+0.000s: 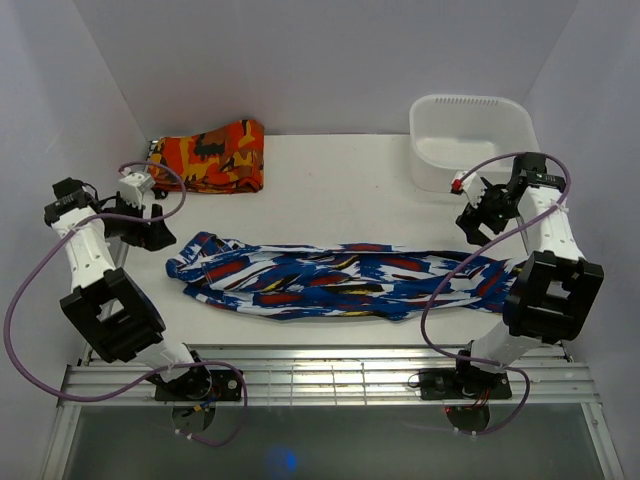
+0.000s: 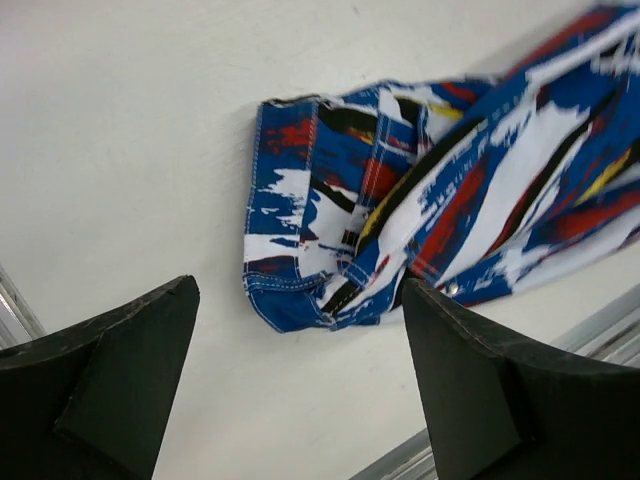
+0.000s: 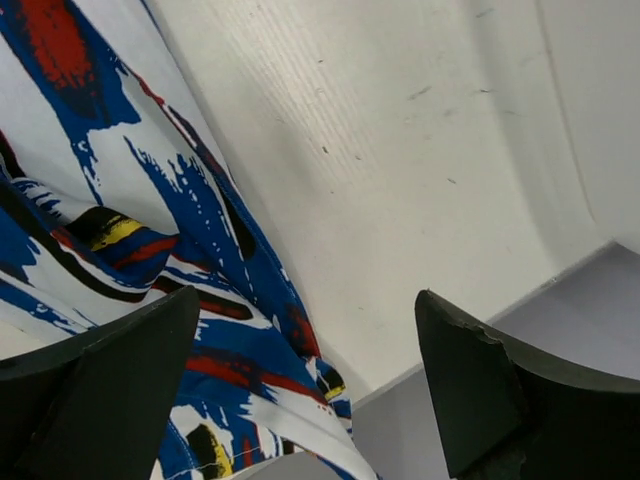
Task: Fold and stack the trousers
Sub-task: Flatten the trousers out
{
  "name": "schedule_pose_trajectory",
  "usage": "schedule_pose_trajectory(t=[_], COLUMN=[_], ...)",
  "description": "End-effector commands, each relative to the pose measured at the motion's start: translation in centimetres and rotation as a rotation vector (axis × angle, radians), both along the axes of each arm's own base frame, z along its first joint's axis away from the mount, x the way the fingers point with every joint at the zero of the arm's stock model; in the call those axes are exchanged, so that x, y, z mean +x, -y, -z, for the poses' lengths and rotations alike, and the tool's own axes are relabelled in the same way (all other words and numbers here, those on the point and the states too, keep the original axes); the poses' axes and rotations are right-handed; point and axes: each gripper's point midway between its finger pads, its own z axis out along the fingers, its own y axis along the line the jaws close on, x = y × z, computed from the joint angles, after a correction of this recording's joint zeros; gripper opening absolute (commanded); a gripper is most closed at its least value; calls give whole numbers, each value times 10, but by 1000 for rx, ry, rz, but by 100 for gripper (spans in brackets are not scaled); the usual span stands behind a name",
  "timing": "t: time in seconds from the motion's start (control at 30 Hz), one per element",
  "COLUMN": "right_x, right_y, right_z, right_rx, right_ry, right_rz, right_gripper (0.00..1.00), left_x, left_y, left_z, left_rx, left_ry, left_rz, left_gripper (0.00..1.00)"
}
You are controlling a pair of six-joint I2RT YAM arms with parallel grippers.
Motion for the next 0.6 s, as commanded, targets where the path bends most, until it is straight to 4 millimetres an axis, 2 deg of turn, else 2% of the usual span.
schedule_pose_trajectory(t=[0.0, 0.07, 0.2, 0.23, 0.27, 0.37, 0.57], right_x=[-3, -1, -2, 0, 14, 20, 12], right_y=[-10, -10, -13, -12, -7, -4, -2], right_z=[10, 16, 30, 34, 38, 58, 93], right_rx=[-11, -18, -43, -54, -98, -148, -186], right_ry=[-24, -40, -79, -76, -36, -47, -142], right_rz=[-188, -229, -300, -303, -297, -298, -316], right_gripper=[93, 93, 94, 94, 95, 97, 100], left_x=[-26, -32, -27, -24, -18, -16, -5], left_y=[18, 20, 14, 13, 14, 26, 32], left_z=[12, 27, 49, 54, 57, 71, 90], left_rx=[161, 211, 307, 315, 330, 335, 380], left_ry=[77, 67, 84, 80, 90, 56, 76], left_rz=[387, 468, 558, 562, 576, 627, 644], left_gripper=[93, 91, 88, 88, 88, 87, 87])
